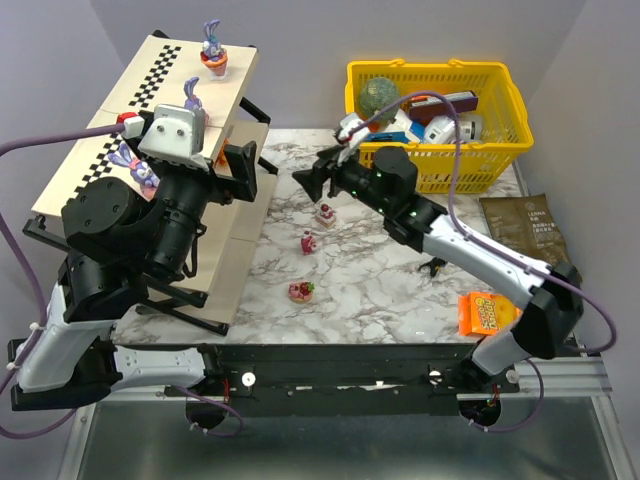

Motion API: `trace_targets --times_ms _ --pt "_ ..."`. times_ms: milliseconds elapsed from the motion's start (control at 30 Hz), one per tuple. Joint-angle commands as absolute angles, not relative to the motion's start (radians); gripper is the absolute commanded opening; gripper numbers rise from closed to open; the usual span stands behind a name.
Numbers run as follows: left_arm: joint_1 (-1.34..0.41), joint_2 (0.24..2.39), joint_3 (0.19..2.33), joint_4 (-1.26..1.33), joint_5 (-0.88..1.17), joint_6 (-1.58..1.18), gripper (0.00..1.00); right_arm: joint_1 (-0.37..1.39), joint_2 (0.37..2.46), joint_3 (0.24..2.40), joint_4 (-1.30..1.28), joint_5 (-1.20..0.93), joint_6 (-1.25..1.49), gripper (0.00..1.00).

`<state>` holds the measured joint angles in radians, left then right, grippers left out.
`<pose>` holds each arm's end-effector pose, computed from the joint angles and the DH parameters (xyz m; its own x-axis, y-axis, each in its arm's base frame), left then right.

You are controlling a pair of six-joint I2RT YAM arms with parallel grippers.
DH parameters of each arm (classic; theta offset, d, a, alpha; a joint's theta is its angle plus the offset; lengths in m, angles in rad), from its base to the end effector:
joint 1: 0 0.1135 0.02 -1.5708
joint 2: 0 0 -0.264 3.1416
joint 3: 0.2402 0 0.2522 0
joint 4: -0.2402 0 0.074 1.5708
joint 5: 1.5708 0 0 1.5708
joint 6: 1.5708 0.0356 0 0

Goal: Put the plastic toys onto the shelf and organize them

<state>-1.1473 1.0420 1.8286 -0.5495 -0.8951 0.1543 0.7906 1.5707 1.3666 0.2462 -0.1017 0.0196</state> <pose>0.0709 -0.0897 0.5798 0.1351 -0.0658 -0.9886 0.2406 0.9701 -0.0317 0.2657 0.2736 0.3912 0.0143 0.0422 -0.9990 -0.7789 0.6270 0.0153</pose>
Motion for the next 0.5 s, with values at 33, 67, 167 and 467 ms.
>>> trace_targets --times_ms 33,67,167,467 --pt "-1.146 1.016 1.864 -0.611 -0.749 0.132 0.99 0.755 1.358 1.182 -0.042 0.191 0.145 0.79" --pt "-1.144 1.006 1.858 -0.601 -0.727 0.143 0.99 0.75 1.323 1.125 -0.066 0.245 0.164 0.79" --pt "-1.144 0.976 1.815 -0.536 -0.699 0.164 0.99 0.715 1.218 1.053 -0.175 0.287 0.254 0.79" --pt "-1.146 0.994 1.856 -0.454 -0.723 0.195 0.99 0.571 1.042 0.862 -0.386 0.224 0.477 0.79"
